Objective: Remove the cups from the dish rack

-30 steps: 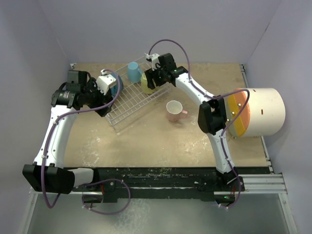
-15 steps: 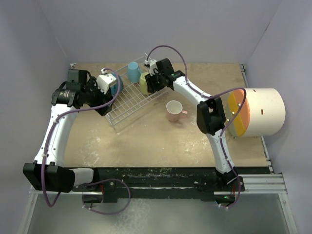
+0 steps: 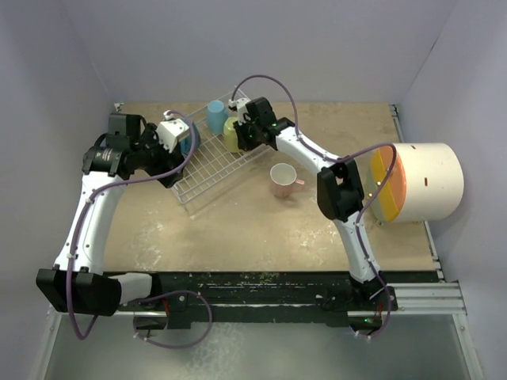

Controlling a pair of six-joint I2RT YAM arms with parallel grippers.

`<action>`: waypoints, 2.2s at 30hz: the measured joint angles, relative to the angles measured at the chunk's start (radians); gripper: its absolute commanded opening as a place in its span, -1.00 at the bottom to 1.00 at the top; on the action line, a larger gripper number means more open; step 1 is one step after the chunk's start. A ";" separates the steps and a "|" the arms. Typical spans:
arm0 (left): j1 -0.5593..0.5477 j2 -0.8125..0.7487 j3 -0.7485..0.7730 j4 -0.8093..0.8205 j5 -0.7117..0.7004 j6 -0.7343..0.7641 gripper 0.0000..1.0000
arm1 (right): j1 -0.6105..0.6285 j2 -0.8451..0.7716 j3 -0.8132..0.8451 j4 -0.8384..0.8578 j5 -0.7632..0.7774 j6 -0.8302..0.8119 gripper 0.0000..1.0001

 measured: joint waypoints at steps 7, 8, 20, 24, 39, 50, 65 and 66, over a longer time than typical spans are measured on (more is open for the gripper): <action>0.000 -0.110 0.000 0.086 0.068 0.000 0.99 | 0.045 -0.078 -0.035 -0.002 0.008 0.026 -1.00; 0.000 -0.137 -0.004 0.108 0.084 0.002 0.99 | 0.049 -0.100 -0.039 -0.004 0.002 0.035 -1.00; 0.001 -0.384 -0.373 0.497 0.341 0.127 0.99 | 0.055 -0.719 -0.441 0.160 -0.183 0.394 -1.00; 0.001 -0.425 -0.407 0.610 0.419 0.184 0.99 | 0.053 -0.905 -0.681 0.314 -0.291 0.605 -1.00; -0.168 -0.501 -0.487 0.845 0.553 0.491 0.88 | 0.101 -0.966 -1.035 0.832 -0.440 1.204 -1.00; -0.186 -0.475 -0.491 0.833 0.508 0.657 0.60 | 0.135 -0.974 -1.080 0.981 -0.460 1.344 -1.00; -0.193 -0.486 -0.456 0.721 0.520 0.802 -0.02 | 0.179 -1.052 -1.165 0.988 -0.455 1.386 -1.00; -0.199 -0.482 -0.460 0.749 0.519 0.797 -0.16 | 0.188 -1.052 -1.167 0.998 -0.455 1.395 -1.00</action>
